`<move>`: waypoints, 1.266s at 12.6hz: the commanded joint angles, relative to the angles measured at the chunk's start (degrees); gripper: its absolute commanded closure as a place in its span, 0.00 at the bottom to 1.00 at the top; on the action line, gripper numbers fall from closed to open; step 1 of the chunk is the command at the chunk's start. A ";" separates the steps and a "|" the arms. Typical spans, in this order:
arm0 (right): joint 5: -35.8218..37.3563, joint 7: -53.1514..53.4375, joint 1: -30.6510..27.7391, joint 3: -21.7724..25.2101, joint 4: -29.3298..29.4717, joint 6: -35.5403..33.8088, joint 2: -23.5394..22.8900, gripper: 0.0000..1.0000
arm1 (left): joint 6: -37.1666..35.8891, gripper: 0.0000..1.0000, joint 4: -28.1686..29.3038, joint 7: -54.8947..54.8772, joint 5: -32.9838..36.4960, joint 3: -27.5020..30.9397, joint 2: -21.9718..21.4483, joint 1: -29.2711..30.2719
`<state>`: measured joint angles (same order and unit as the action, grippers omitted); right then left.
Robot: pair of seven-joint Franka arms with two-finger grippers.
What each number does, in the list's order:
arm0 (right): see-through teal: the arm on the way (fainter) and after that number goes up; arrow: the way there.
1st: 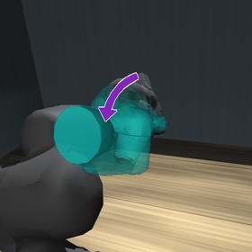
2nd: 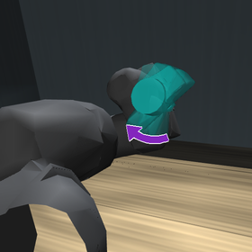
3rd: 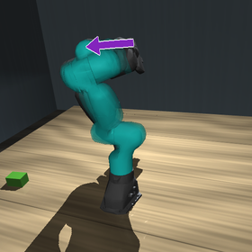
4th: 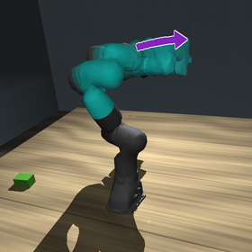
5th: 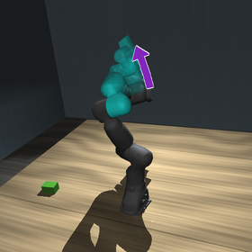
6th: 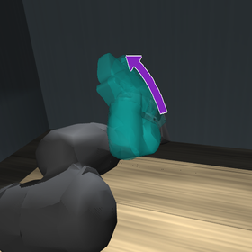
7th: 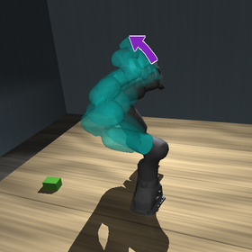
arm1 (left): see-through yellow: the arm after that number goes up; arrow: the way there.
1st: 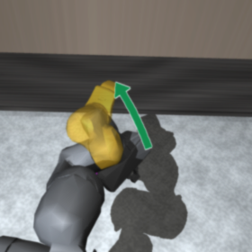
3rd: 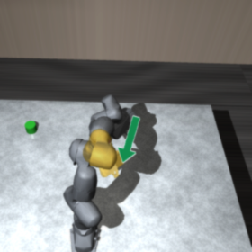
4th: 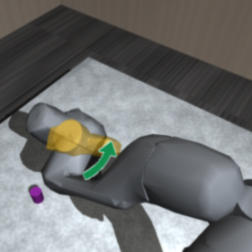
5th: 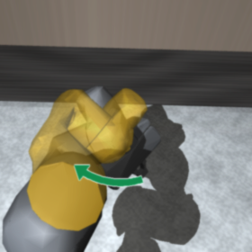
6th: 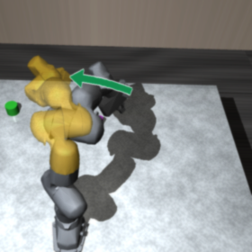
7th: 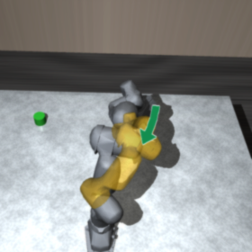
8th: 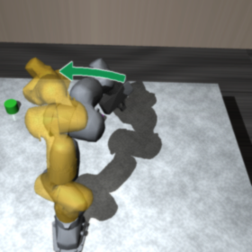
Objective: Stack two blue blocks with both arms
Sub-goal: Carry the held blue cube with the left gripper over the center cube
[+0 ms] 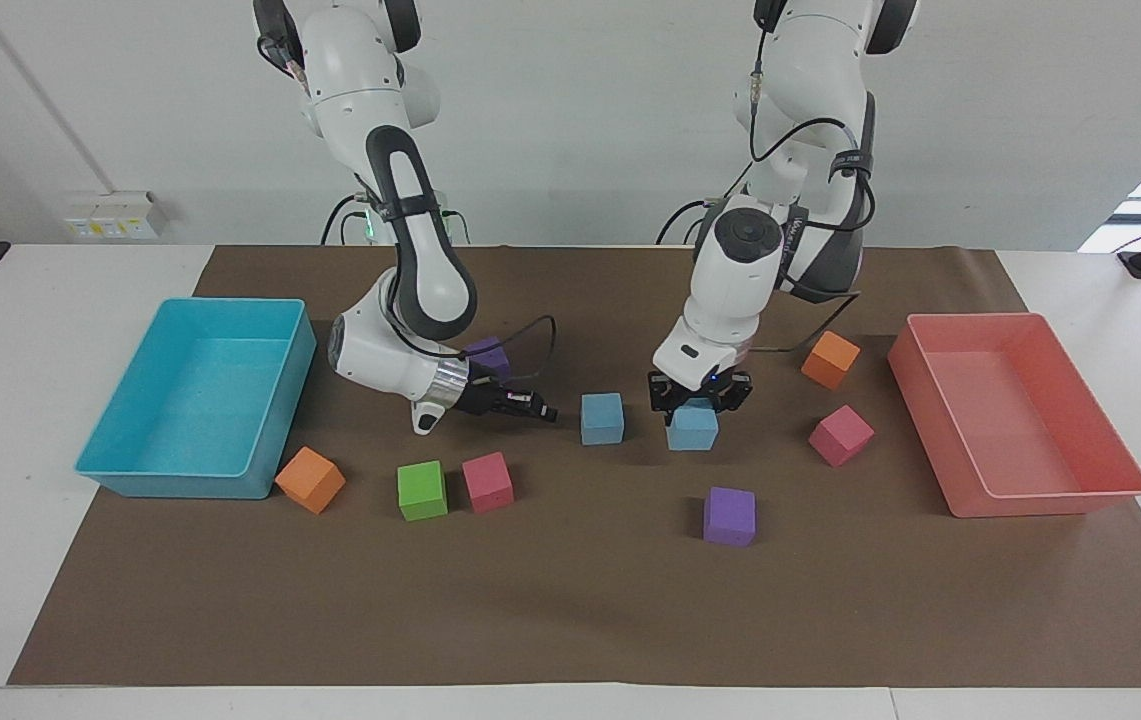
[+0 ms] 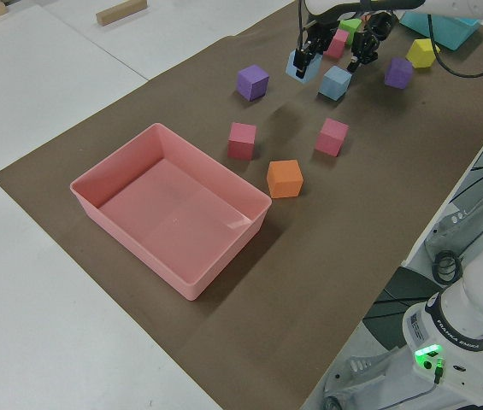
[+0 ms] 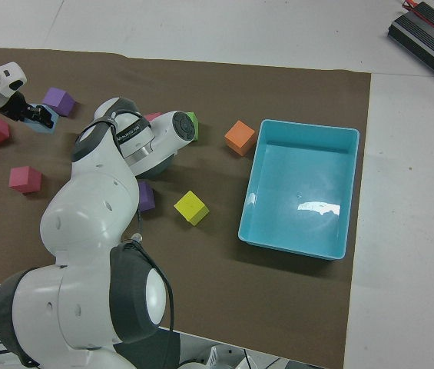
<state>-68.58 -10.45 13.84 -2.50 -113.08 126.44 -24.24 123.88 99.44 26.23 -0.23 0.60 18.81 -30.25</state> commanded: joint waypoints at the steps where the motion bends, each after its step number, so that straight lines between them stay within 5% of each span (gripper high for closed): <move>1: -2.08 -2.47 -0.48 -0.49 -0.91 1.09 0.24 1.00 | -1.63 0.91 -2.23 2.51 0.84 0.81 1.32 -3.83; 16: -2.08 -2.47 -0.48 -0.49 -0.91 1.09 0.24 1.00 | 0.22 0.89 -3.64 10.25 -0.12 -0.51 4.66 -8.95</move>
<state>-68.58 -10.45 13.84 -2.50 -113.20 126.47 -24.24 123.98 97.47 35.56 -0.30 -0.84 22.55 -38.21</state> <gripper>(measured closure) 0.991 0.432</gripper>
